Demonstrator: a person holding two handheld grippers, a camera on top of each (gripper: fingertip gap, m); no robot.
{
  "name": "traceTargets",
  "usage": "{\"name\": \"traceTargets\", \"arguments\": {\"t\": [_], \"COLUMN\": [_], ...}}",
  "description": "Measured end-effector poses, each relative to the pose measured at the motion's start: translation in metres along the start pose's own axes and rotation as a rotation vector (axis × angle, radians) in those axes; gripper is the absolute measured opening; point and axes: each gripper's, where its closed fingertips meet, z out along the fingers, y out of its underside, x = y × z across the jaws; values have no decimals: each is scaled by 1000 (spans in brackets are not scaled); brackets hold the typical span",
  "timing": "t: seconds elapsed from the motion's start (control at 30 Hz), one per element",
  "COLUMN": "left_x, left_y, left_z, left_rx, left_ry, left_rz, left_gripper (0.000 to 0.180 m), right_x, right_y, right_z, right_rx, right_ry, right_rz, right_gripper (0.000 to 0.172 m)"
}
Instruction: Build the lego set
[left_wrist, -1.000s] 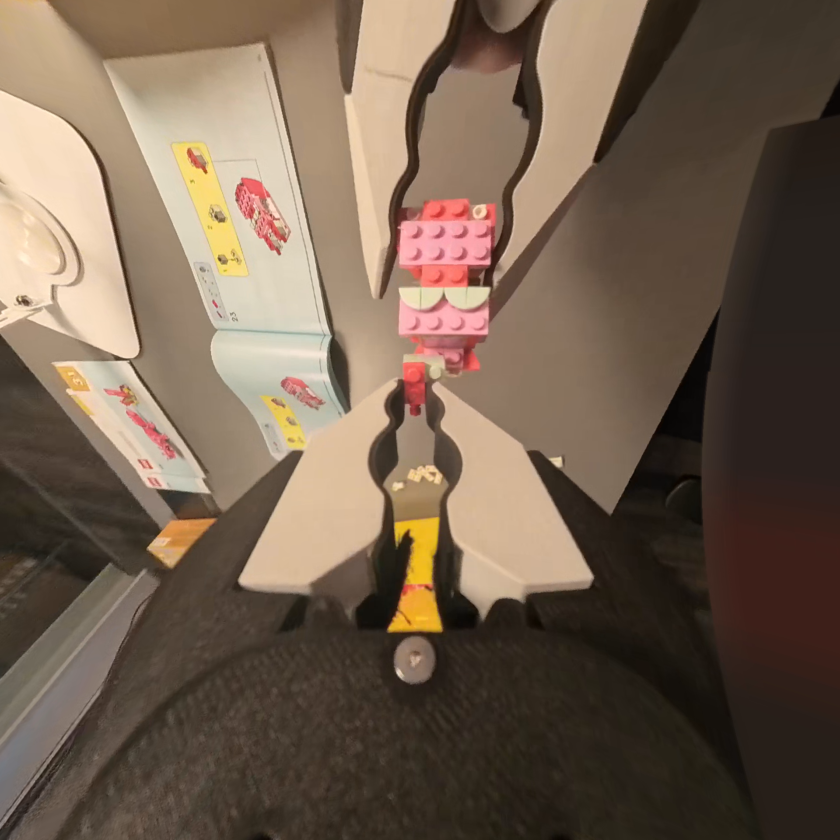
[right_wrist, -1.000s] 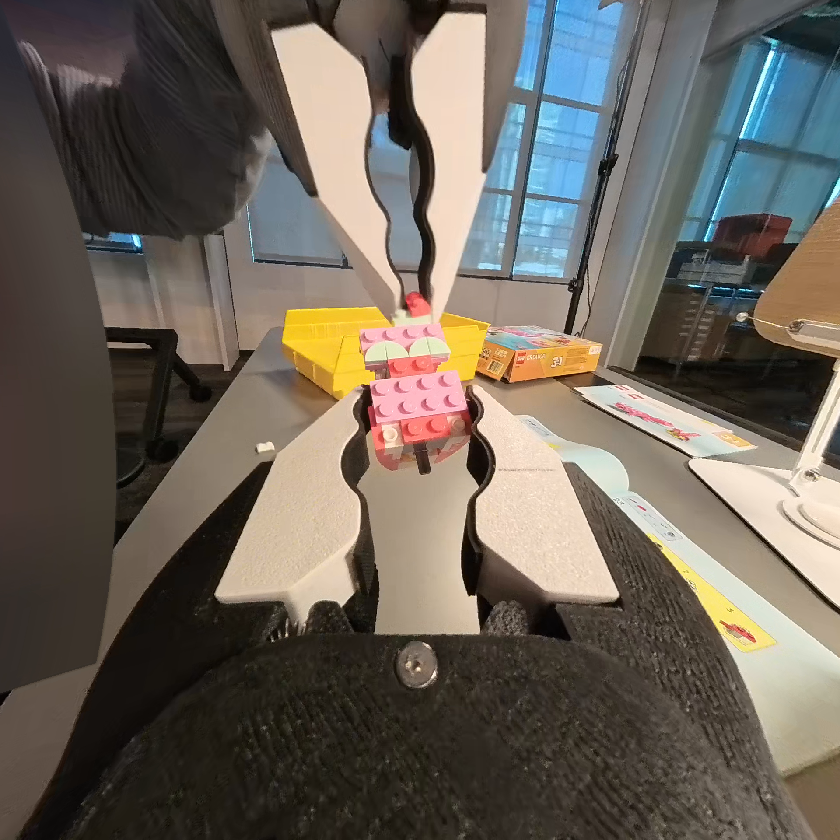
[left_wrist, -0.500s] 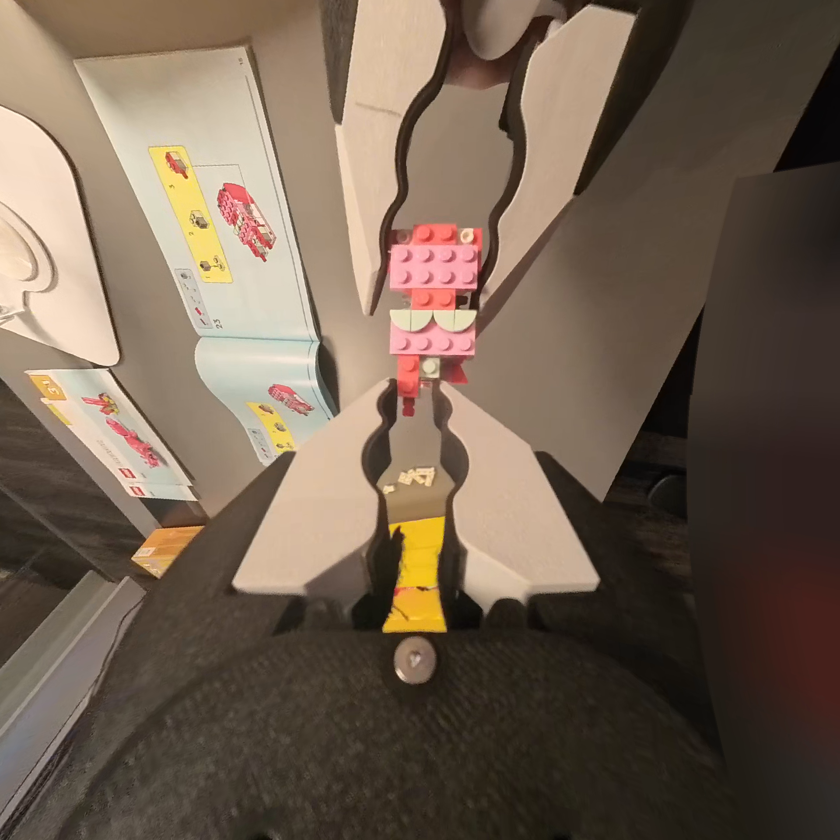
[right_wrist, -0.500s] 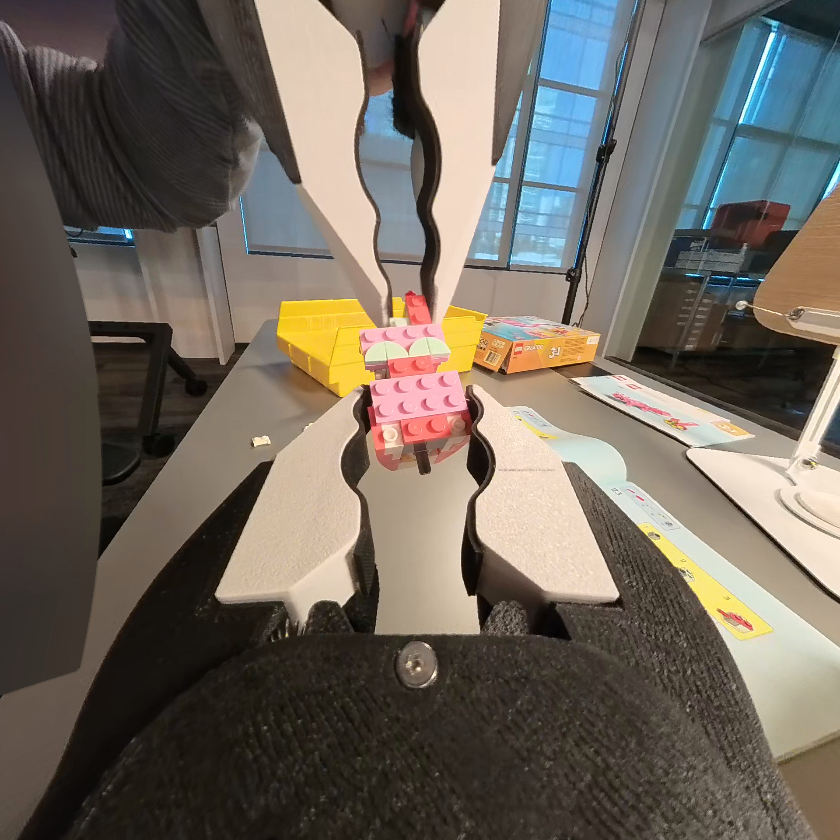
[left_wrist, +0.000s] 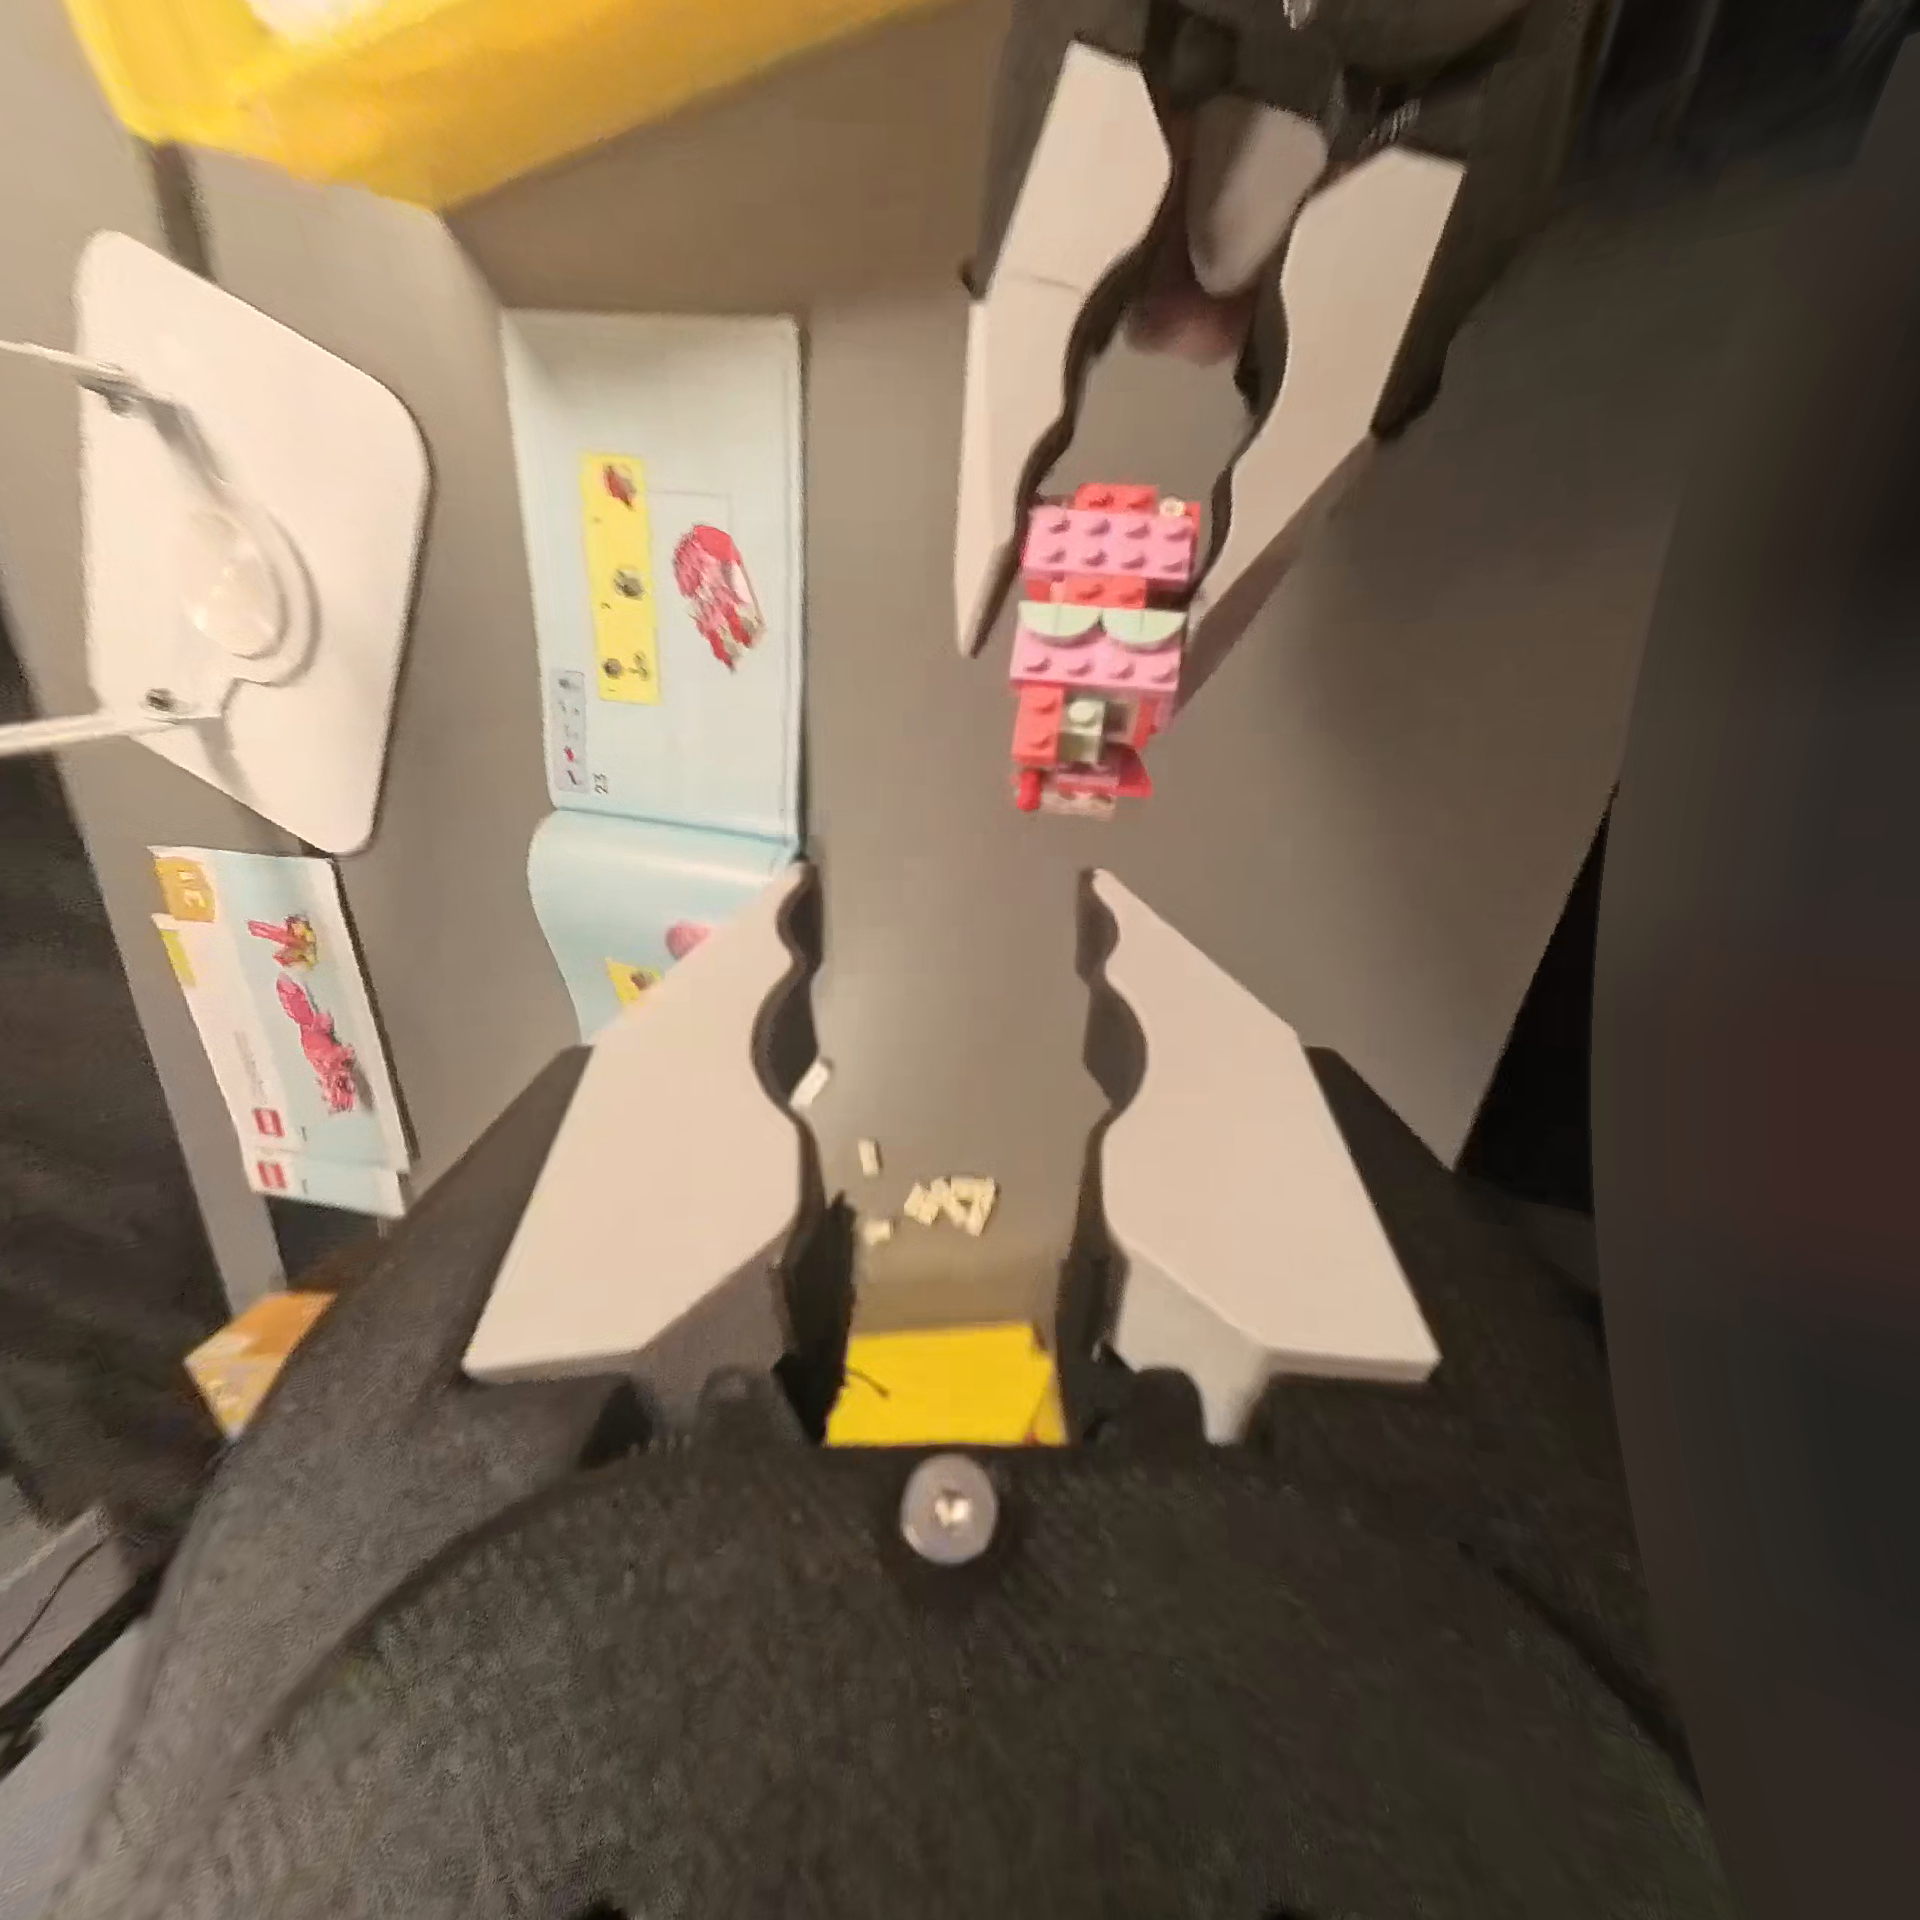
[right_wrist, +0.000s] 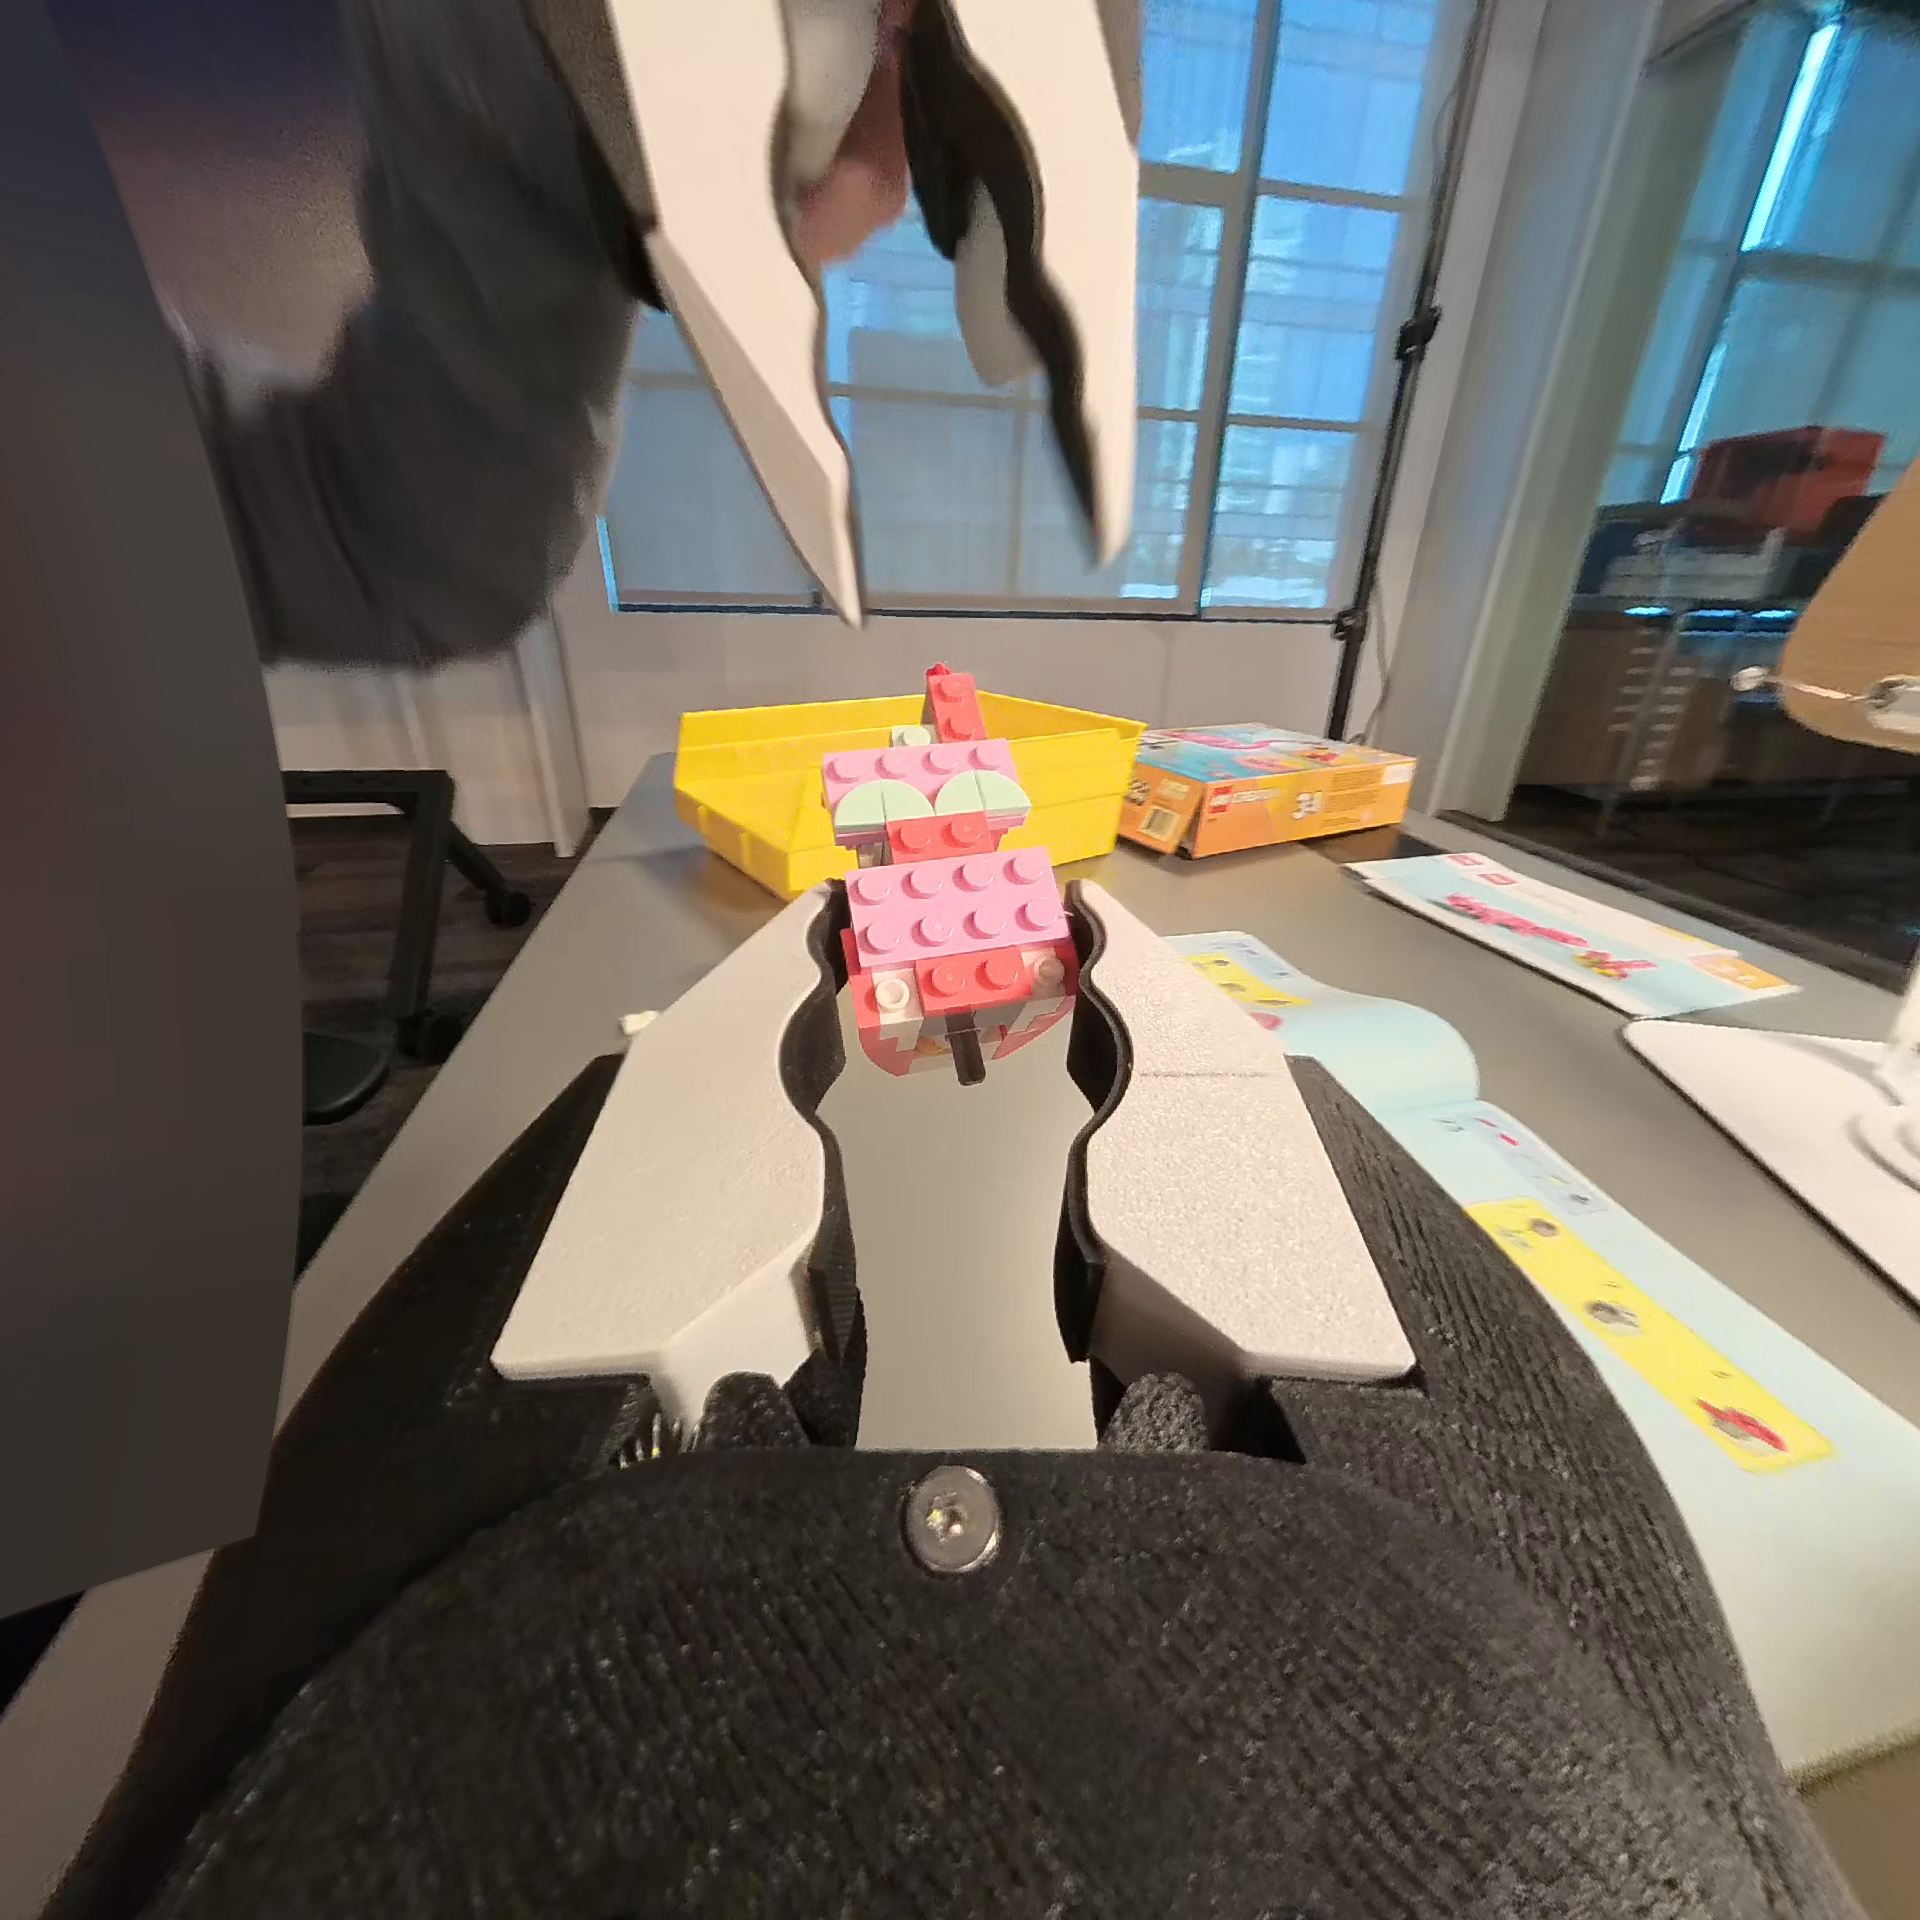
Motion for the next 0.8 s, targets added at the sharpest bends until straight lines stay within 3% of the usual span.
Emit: {"name": "traceTargets", "arguments": {"t": [0.07, 0.13, 0.2, 0.27, 0.4, 0.57, 0.67, 0.8], "left_x": [-3, 0, 15, 31, 35, 41, 41, 34], "left_y": [-1, -10, -17, -11, 2, -2, -2, 8], "left_z": [-6, -9, -18, -14, 22, 38, 47, 56], "left_rx": [176, 419, 681, 799, 707, 640, 609, 611], "left_ry": [-68, -200, -355, -473, -688, -812, -780, -662], "left_rz": [30, 186, 383, 530, 736, 927, 955, 818], "left_gripper": [72, 107, 102, 92, 88, 88, 87, 89], "right_x": [-3, -6, -8, -11, -17, -24, -25, -17], "right_y": [0, 2, 5, 7, 13, 17, 17, 21], "right_z": [0, 1, 1, 2, 5, 6, 5, 3], "right_rx": [-4, -16, -29, -37, -63, -81, -82, -106], "right_ry": [-21, -45, -66, -90, -130, -176, -187, -147], "right_rz": [13, 26, 40, 57, 78, 103, 105, 88], "right_gripper": [40, 40, 40, 40, 40, 40, 40, 40]}}
